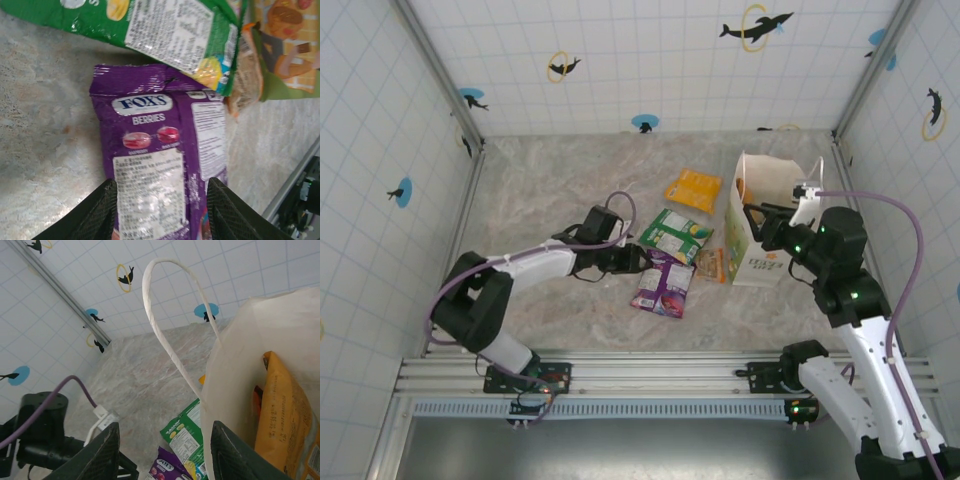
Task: Place the snacks into the paper bag
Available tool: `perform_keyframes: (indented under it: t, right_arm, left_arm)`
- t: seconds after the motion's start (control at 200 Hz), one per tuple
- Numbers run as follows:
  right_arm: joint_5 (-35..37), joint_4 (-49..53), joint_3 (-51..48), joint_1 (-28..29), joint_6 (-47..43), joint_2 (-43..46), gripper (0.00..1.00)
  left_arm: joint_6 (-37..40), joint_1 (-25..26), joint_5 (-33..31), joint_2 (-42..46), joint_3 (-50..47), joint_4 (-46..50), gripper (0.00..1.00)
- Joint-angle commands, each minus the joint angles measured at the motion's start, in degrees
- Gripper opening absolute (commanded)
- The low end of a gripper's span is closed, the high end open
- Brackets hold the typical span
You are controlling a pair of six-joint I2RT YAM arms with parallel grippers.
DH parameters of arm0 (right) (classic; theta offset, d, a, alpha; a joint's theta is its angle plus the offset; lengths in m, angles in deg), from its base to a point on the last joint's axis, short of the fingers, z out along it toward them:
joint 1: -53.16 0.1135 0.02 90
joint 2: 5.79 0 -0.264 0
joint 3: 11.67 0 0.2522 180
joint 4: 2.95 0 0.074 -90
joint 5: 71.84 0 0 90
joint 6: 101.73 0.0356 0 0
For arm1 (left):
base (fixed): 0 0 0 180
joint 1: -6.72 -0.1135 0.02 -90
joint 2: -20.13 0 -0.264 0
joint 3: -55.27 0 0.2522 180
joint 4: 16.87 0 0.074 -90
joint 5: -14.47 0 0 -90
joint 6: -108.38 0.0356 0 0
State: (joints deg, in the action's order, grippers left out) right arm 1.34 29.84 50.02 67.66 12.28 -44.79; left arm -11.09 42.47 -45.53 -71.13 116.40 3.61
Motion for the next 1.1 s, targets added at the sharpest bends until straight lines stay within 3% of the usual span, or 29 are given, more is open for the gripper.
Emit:
perform_keyframes:
  t: [0.0,0.31,1.001,1.096]
  right_arm:
    - [-1.28,-2.09,-1.58,-0.27,0.96,1.30,0.50]
    - [-2.60,-1.26,-1.60,-0.22,-0.44,1.35,0.51]
    - [-4.04,-3.28,-3.62,-0.26,-1.58,3.16,0.52]
    - [-3.73,-3.28,-3.88,-0.26,-1.47,3.68,0.51]
  left_arm:
    - [1.17,0.11,-0.12,-3.02,3.29,-1.33,0.50]
    - [2.32,0.12,1.11,-11.07,8.12,-0.07,0.50]
    - [0.57,1.59,2.74,-10.73,3.14,0.18,0.49]
    - [0.05,2.12,3.47,-11.60,3.41,-0.99,0.44]
